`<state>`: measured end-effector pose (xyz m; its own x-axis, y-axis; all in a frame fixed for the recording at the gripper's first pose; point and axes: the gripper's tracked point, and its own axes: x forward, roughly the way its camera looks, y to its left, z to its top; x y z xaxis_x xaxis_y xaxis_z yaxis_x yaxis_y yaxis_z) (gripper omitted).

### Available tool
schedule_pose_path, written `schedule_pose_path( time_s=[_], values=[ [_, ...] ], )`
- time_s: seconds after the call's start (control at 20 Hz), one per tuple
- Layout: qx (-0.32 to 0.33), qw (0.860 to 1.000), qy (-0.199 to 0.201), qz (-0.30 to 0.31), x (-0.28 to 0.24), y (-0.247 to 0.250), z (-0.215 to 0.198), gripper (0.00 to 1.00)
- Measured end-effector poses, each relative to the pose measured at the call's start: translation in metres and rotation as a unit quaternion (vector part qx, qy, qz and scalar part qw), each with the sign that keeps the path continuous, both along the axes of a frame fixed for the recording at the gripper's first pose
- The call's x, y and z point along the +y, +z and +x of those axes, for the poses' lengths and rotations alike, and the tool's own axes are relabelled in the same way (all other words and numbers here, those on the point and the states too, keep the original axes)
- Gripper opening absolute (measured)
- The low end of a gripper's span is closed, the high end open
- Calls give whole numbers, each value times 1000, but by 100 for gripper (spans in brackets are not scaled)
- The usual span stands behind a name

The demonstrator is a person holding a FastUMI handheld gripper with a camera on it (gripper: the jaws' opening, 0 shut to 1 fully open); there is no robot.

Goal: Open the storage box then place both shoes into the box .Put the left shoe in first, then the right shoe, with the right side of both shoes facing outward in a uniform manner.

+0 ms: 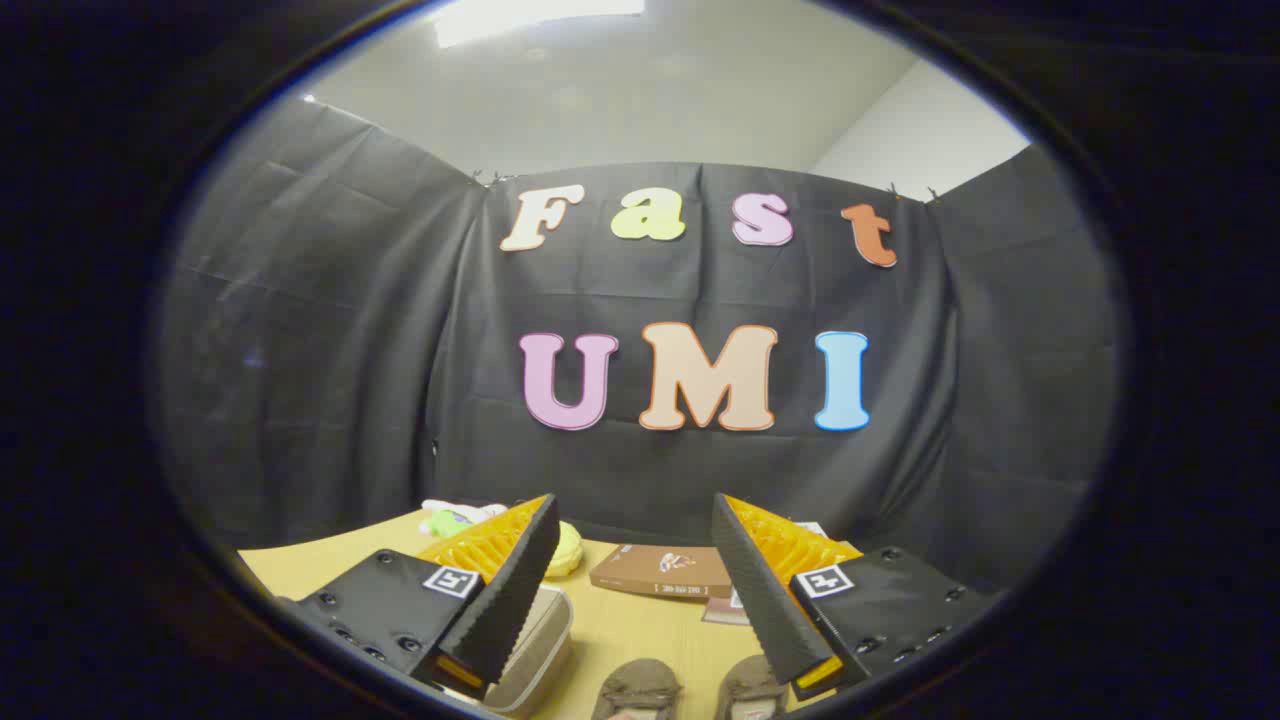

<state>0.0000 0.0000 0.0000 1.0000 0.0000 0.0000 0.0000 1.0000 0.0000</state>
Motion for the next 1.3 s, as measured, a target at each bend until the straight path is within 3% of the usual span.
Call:
schedule_pose_path(
  time_s=[0.8, 1.1, 1.3],
  values=[
    [7, 999, -31, 8, -26, -1, -31, 99],
    [48, 994, -14, 100, -2, -40, -49, 97],
    [111, 970, 11, 218, 28, -83, -64, 96]
  ],
)
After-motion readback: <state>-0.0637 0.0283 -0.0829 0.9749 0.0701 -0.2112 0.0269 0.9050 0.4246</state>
